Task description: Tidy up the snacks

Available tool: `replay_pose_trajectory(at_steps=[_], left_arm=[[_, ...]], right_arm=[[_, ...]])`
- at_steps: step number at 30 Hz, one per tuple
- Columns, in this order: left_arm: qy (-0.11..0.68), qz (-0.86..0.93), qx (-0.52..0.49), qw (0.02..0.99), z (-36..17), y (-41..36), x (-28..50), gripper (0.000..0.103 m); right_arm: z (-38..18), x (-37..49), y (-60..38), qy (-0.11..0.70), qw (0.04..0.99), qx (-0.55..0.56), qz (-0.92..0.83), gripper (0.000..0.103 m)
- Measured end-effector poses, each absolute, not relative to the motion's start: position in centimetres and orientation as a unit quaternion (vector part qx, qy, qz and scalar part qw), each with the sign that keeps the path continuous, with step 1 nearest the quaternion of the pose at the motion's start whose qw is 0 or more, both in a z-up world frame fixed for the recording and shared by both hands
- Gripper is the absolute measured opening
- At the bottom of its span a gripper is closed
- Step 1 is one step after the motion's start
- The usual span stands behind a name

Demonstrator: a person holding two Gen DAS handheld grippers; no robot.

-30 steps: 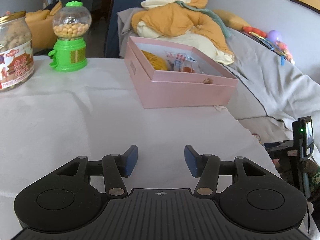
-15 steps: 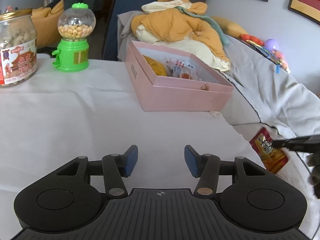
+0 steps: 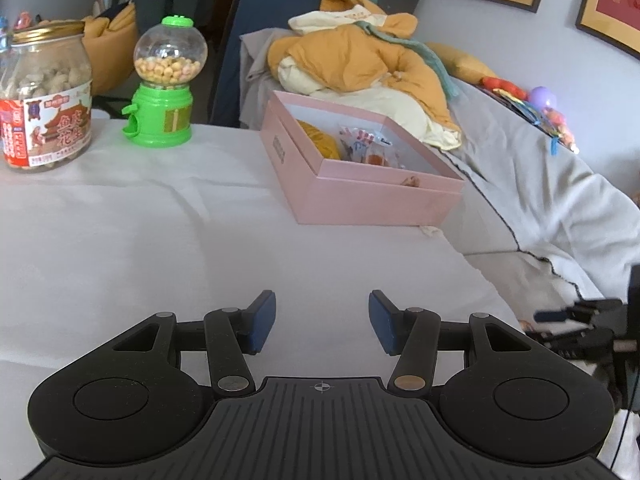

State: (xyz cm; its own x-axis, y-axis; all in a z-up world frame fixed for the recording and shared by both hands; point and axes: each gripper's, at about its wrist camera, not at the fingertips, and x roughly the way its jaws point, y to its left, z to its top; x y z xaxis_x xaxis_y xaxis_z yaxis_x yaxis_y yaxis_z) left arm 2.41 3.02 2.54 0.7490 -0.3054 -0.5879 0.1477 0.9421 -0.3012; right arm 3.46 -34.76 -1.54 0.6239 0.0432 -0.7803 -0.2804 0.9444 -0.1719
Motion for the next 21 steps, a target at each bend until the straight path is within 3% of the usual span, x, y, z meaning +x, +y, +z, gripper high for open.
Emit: replay_pose_trajectory(at_steps=[3, 6, 13, 15, 17, 21], left_arm=[[0.335, -0.118, -0.119, 0.927, 2.3, 2.8, 2.8, 0.057], [0.341, -0.115, -0.114, 0.926, 2.0, 2.4, 3.3, 0.057], [0.352, -0.119, -0.097, 0.923, 1.7, 0.8, 4.2, 0.057], [0.354, -0.12, -0.087, 0.923, 1.8, 0.6, 4.0, 0.057], [0.357, -0.116, -0.082, 0.923, 1.8, 0.7, 4.0, 0.057], [0.362, -0.109, -0.082, 0.922, 1.7, 0.9, 4.2, 0.057]], right_arm=[[-1.9, 1.9, -36.6, 0.428, 0.888, -0.127, 0.113, 0.055], [-1.7, -0.2, -37.3, 0.415, 0.888, -0.125, 0.155, 0.062], [-4.9, 1.7, -33.1, 0.388, 0.874, -0.246, 0.157, 0.075], [-5.3, 4.2, -33.3, 0.384, 0.884, -0.226, 0.144, 0.078], [-5.6, 7.3, -34.3, 0.4, 0.89, -0.176, 0.13, 0.09], [-7.2, 12.3, -37.2, 0.434, 0.889, -0.076, 0.125, 0.102]])
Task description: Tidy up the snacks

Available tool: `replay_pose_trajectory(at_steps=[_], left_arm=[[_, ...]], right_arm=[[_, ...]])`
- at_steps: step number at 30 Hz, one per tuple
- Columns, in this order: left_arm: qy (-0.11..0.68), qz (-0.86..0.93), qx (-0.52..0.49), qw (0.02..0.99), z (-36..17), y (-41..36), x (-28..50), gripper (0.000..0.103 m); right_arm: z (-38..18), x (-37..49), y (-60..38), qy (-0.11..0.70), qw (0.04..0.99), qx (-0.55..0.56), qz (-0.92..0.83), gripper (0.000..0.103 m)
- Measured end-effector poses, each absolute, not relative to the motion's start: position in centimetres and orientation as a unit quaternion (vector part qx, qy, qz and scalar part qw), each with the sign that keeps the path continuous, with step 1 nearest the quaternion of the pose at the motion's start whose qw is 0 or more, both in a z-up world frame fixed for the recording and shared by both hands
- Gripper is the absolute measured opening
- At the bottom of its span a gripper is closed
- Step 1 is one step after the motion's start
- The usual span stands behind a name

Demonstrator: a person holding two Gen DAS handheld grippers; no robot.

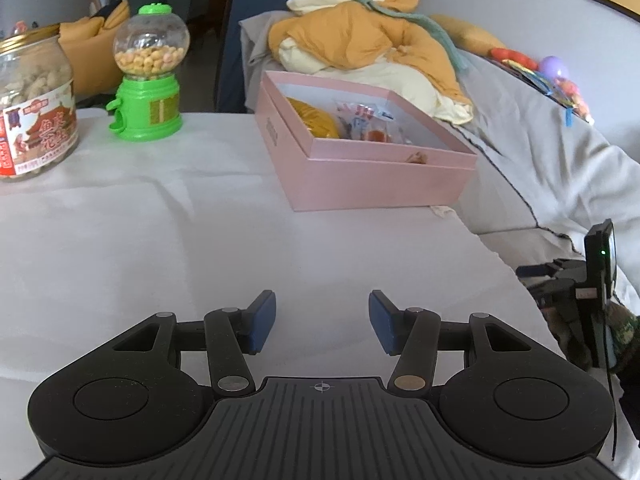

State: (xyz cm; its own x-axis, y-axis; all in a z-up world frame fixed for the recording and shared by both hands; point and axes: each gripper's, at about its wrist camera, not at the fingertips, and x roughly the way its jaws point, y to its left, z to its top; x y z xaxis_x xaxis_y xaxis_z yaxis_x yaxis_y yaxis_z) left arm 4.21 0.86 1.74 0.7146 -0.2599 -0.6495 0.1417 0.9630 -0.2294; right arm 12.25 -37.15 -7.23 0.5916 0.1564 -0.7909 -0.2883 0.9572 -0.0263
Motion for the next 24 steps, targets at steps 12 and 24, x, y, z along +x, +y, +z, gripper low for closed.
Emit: replay_pose_trajectory(at_steps=[12, 24], left_arm=[[0.373, -0.147, -0.082, 0.912, 1.4, -1.9, 4.1, 0.056], [0.362, -0.17, -0.102, 0.911, 1.3, -2.4, 3.1, 0.056]], right_arm=[[-6.3, 13.1, -35.9, 0.443, 0.892, -0.062, 0.067, 0.067], [2.8, 6.6, -36.7, 0.408, 0.91, -0.045, 0.057, 0.057]])
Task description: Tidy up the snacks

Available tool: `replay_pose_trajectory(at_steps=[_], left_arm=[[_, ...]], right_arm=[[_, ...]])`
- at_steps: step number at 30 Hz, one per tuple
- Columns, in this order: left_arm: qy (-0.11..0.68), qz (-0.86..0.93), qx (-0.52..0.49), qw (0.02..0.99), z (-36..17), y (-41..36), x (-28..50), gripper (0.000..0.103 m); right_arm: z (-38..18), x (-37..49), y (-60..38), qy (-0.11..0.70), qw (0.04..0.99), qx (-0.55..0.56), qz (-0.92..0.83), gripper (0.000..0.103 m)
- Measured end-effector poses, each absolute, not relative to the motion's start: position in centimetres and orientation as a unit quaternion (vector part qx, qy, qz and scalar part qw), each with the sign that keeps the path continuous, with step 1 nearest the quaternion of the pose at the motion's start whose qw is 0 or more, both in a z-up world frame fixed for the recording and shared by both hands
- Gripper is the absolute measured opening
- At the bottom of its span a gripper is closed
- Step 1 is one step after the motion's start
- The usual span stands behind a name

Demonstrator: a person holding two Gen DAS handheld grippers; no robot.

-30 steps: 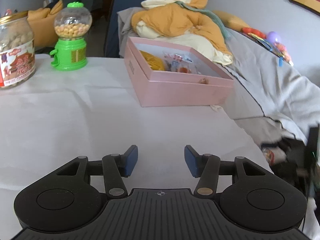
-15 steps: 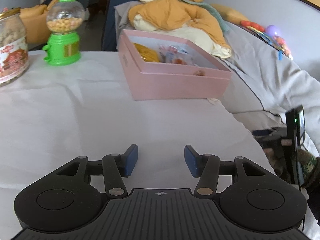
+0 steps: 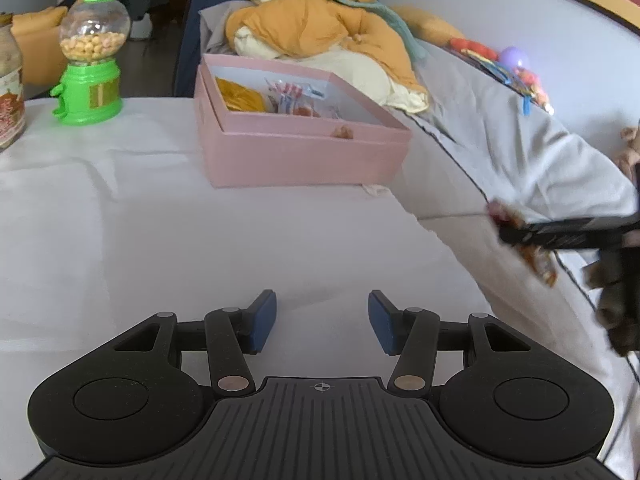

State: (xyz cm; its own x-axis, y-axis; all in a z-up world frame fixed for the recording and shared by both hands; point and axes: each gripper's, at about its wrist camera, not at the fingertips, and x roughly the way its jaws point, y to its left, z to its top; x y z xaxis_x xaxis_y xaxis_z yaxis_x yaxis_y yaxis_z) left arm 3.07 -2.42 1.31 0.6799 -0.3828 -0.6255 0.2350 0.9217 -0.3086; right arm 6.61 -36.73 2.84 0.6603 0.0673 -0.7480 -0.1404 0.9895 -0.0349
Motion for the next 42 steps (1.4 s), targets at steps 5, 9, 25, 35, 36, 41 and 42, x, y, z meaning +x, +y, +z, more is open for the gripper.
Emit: replay_pose_trajectory(at_steps=[5, 9, 25, 35, 36, 41, 42], left_arm=[[0.339, -0.157, -0.116, 0.92, 2.3, -1.3, 2.9, 0.056], [0.32, -0.124, -0.118, 0.932, 2.7, -0.2, 4.4, 0.056], [0.329, -0.055, -0.052, 0.941, 0.7, 2.1, 3.0, 0.055], [0.317, -0.021, -0.019, 0.948, 0.2, 0.3, -0.7, 0.055], [0.317, -0.018, -0.018, 0.948, 0.2, 0.2, -0.7, 0.056], [0.317, -0.014, -0.014, 0.948, 0.2, 0.0, -0.6, 0.056], [0.318, -0.012, -0.008, 0.948, 0.2, -0.1, -0.5, 0.056]], right_arm=[[11.0, 6.5, -30.9, 0.349, 0.926, -0.014, 0.144, 0.057], [15.0, 12.0, -26.1, 0.264, 0.947, 0.083, 0.163, 0.078], [5.5, 8.2, -18.9, 0.34, 0.931, 0.009, 0.133, 0.082], [0.9, 2.8, -16.0, 0.373, 0.924, -0.045, 0.071, 0.084], [0.9, 2.4, -15.8, 0.368, 0.926, -0.055, 0.067, 0.085], [0.8, 1.3, -16.9, 0.368, 0.928, -0.041, 0.046, 0.093], [0.7, 1.2, -17.4, 0.37, 0.928, -0.023, 0.045, 0.094]])
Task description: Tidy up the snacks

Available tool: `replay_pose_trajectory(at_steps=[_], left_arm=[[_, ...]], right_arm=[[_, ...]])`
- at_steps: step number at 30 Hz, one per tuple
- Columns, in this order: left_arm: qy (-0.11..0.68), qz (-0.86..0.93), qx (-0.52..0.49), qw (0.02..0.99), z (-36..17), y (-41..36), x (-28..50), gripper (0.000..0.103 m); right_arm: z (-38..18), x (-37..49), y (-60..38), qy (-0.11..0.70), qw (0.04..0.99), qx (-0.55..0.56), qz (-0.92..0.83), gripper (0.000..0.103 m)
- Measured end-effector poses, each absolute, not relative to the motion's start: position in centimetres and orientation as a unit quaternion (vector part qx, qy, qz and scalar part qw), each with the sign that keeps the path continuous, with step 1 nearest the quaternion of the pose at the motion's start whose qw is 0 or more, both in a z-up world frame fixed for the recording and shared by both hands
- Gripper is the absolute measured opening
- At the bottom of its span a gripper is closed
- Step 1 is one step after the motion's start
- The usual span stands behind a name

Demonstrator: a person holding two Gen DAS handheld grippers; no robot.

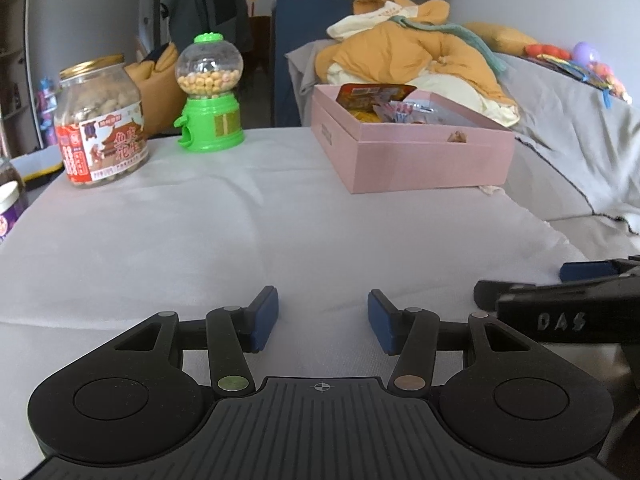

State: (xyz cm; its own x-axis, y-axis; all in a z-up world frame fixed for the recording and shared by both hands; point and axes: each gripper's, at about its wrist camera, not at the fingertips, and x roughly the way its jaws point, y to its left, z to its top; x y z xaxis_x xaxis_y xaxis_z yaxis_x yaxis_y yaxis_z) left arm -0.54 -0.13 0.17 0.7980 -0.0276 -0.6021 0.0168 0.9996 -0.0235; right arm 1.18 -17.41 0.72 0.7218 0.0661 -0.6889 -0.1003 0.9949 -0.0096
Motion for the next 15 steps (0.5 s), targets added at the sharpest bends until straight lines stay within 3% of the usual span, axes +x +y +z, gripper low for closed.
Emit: replay_pose_trajectory(at_steps=[4, 15], left_arm=[[0.319, -0.007, 0.006, 0.948, 0.11, -0.44, -0.43, 0.056], [0.319, -0.007, 0.006, 0.948, 0.16, -0.61, -0.48, 0.057]], right_arm=[[-0.12, 0.75, -17.56, 0.352, 0.935, -0.009, 0.045, 0.102], [-0.34, 0.68, -17.42, 0.344, 0.938, -0.008, 0.04, 0.103]])
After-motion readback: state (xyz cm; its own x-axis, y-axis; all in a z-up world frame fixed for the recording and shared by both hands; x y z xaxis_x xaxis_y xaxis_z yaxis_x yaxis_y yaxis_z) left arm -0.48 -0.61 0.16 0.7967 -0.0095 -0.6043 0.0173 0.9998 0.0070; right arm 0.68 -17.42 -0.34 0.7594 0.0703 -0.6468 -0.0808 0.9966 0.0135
